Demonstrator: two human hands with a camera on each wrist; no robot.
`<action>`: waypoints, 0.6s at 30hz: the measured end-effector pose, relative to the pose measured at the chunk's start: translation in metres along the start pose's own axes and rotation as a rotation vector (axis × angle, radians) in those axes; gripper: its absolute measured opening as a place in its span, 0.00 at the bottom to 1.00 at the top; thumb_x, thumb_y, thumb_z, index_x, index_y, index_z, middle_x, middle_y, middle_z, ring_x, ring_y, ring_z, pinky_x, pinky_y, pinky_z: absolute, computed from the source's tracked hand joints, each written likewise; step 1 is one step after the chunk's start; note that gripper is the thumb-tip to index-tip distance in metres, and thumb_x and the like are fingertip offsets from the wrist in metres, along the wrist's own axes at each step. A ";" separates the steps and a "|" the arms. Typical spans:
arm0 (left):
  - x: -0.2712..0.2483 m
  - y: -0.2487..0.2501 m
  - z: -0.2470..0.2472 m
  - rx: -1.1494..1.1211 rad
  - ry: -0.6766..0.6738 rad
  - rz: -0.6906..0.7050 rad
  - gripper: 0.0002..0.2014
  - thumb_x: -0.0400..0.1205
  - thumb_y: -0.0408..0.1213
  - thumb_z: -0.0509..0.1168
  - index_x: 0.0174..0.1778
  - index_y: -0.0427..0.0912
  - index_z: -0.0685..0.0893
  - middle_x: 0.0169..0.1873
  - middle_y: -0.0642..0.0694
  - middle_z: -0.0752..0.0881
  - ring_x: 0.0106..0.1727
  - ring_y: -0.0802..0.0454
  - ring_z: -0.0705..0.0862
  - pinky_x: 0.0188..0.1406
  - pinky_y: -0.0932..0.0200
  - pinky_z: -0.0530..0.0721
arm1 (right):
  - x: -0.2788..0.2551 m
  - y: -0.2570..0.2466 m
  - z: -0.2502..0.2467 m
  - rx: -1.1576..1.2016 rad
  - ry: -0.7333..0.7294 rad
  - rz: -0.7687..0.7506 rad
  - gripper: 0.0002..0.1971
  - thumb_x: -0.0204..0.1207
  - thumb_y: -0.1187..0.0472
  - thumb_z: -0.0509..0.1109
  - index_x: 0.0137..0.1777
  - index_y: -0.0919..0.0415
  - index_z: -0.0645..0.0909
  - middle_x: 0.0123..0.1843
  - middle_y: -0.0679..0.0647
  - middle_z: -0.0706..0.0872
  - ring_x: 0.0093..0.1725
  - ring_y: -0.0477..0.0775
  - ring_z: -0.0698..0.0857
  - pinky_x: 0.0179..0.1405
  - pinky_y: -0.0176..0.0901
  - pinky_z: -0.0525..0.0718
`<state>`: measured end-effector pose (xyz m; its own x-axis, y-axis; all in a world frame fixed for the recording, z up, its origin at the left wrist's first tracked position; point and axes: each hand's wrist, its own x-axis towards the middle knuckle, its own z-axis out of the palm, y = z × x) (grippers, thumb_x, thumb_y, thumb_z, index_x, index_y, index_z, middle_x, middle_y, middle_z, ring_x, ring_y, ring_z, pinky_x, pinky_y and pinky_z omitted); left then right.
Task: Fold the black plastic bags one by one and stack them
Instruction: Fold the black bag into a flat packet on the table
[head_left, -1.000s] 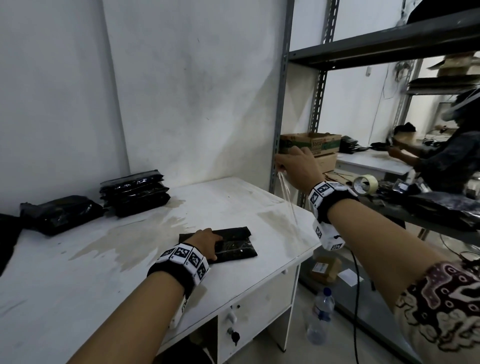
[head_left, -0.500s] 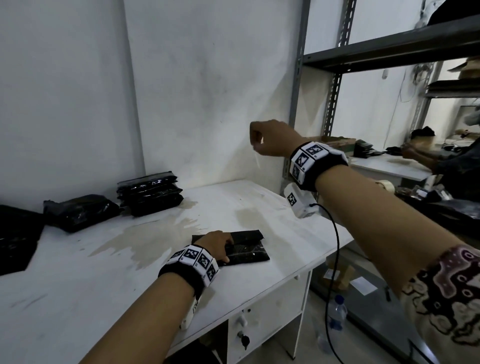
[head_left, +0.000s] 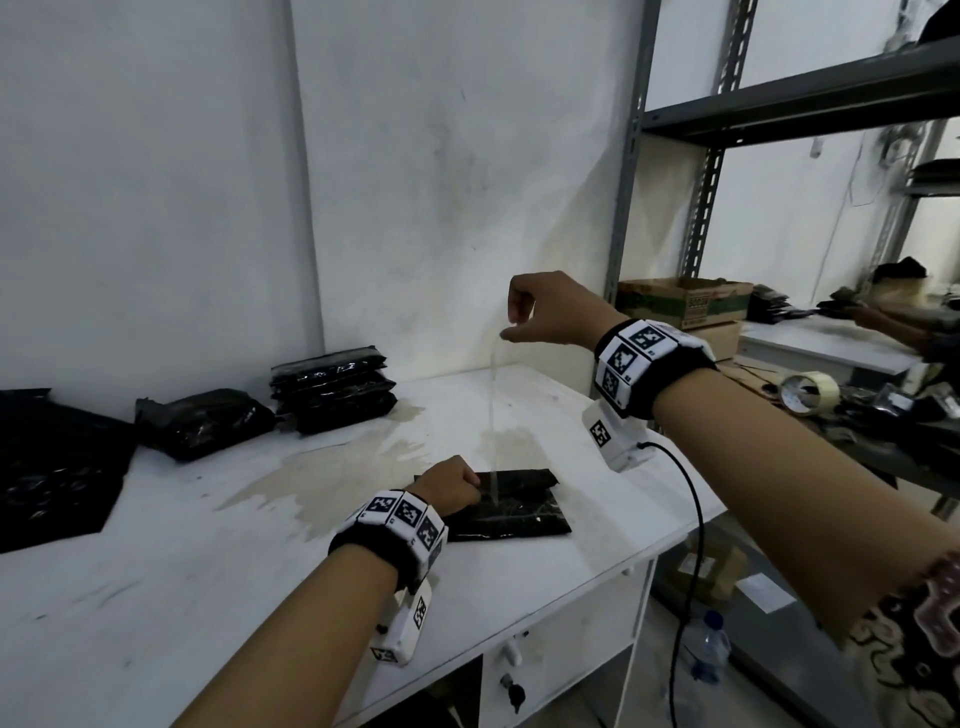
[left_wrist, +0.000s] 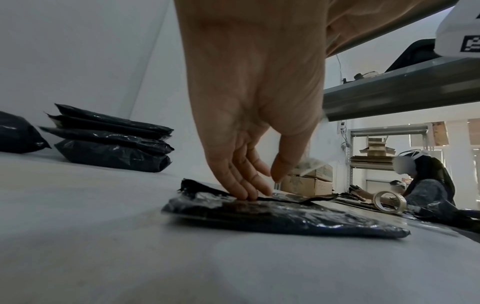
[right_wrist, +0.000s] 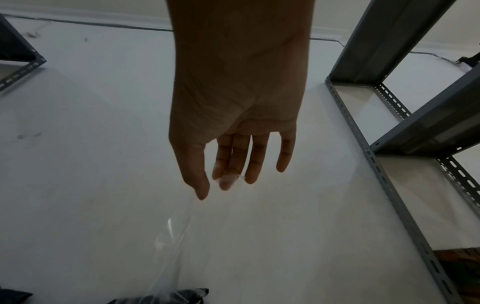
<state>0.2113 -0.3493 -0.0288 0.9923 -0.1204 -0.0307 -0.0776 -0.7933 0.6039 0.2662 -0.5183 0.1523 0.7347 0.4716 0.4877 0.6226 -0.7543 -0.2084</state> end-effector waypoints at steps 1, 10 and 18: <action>0.001 -0.002 0.000 -0.026 -0.004 -0.017 0.06 0.78 0.29 0.67 0.40 0.37 0.74 0.41 0.39 0.74 0.40 0.48 0.71 0.33 0.61 0.68 | 0.001 0.000 0.000 0.008 -0.001 0.002 0.10 0.67 0.56 0.77 0.43 0.58 0.81 0.41 0.47 0.86 0.41 0.47 0.82 0.46 0.48 0.84; -0.002 -0.009 -0.003 -0.148 -0.148 -0.043 0.44 0.65 0.37 0.82 0.69 0.44 0.59 0.54 0.43 0.82 0.52 0.50 0.81 0.57 0.54 0.78 | 0.007 -0.005 0.003 -0.006 0.005 0.012 0.09 0.66 0.57 0.76 0.41 0.59 0.81 0.35 0.42 0.81 0.35 0.41 0.79 0.45 0.49 0.84; -0.009 -0.010 -0.006 -0.322 -0.032 -0.017 0.40 0.67 0.44 0.82 0.64 0.42 0.62 0.46 0.45 0.77 0.45 0.52 0.78 0.42 0.62 0.75 | 0.009 -0.004 0.000 0.008 -0.008 0.050 0.09 0.67 0.58 0.77 0.42 0.61 0.81 0.34 0.42 0.81 0.35 0.42 0.78 0.45 0.49 0.84</action>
<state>0.2039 -0.3370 -0.0297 0.9892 -0.1314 -0.0647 -0.0214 -0.5666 0.8237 0.2707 -0.5106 0.1574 0.7669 0.4368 0.4702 0.5870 -0.7735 -0.2389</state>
